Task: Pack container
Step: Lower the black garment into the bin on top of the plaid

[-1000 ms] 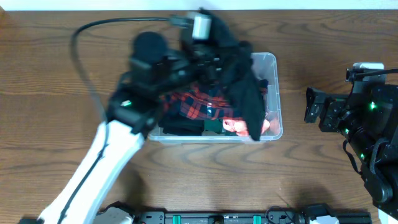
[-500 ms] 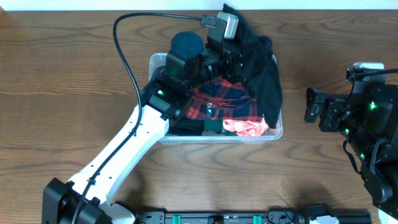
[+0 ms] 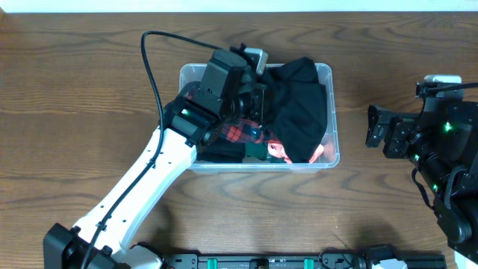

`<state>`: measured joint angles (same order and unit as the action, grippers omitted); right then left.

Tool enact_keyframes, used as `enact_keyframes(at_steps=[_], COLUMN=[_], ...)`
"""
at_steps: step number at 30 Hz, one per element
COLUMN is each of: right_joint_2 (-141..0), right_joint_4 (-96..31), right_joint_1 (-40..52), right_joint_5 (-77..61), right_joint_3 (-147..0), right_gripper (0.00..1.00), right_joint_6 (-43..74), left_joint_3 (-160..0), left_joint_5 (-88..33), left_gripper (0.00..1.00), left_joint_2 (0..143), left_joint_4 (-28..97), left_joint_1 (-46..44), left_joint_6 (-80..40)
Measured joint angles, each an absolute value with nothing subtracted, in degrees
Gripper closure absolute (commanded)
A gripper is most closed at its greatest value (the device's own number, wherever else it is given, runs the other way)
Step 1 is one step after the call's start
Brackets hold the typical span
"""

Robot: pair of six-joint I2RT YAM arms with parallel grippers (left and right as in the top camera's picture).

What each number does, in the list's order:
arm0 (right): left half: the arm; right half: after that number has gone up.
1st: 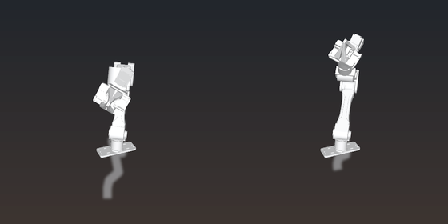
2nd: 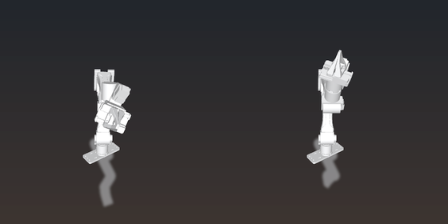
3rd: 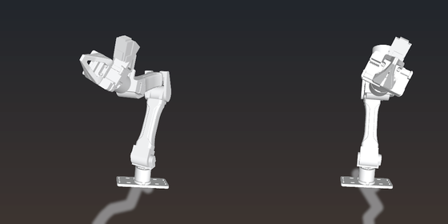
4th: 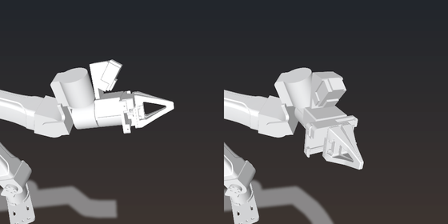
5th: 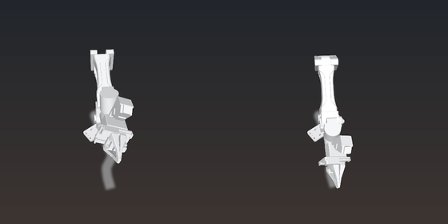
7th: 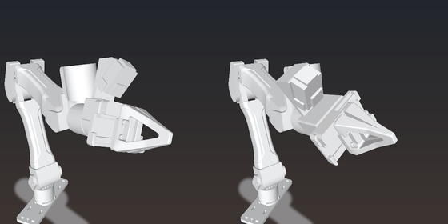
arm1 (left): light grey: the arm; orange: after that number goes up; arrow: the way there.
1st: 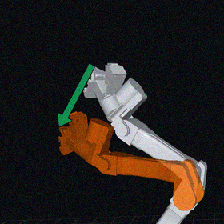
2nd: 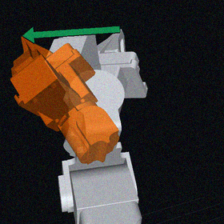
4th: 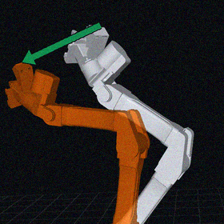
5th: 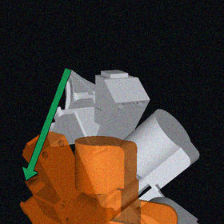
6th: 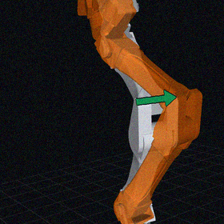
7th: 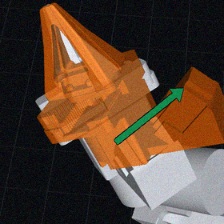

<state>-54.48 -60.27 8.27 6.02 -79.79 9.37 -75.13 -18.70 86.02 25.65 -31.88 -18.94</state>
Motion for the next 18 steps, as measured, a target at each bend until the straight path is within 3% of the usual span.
enact_keyframes(at_steps=[6, 10, 11, 12, 18], right_joint_2=[-54.48, -54.48, -54.48, -54.48, -54.48], right_joint_4=[-60.27, -60.27, -60.29, -60.29, -60.27], right_joint_1=[8.25, 8.25, 8.25, 8.25, 8.25], right_joint_5=[6.0, 6.02, 6.02, 6.04, 6.0], right_joint_3=[-79.79, -79.79, -79.79, -79.79, -79.79], right_gripper=[0.01, 0.01, 0.01, 0.01, 0.01], right_joint_6=[9.34, 9.37, 9.34, 9.34, 9.34], left_joint_3=[-75.16, -75.16, -75.16, -75.16, -75.16], left_joint_5=[-13.02, -8.54, -7.57, -6.68, -2.24], left_gripper=[0.93, 0.87, 0.83, 0.72, 0.57], left_joint_2=[84.53, 82.98, 82.52, 82.08, 78.81], left_joint_4=[36.58, 43.0, 44.25, 45.52, 51.09], left_joint_1=[-32.73, -34.28, -34.65, -35.0, -35.75], left_joint_6=[-18.9, -19.81, -20.34, -20.88, -22.41])
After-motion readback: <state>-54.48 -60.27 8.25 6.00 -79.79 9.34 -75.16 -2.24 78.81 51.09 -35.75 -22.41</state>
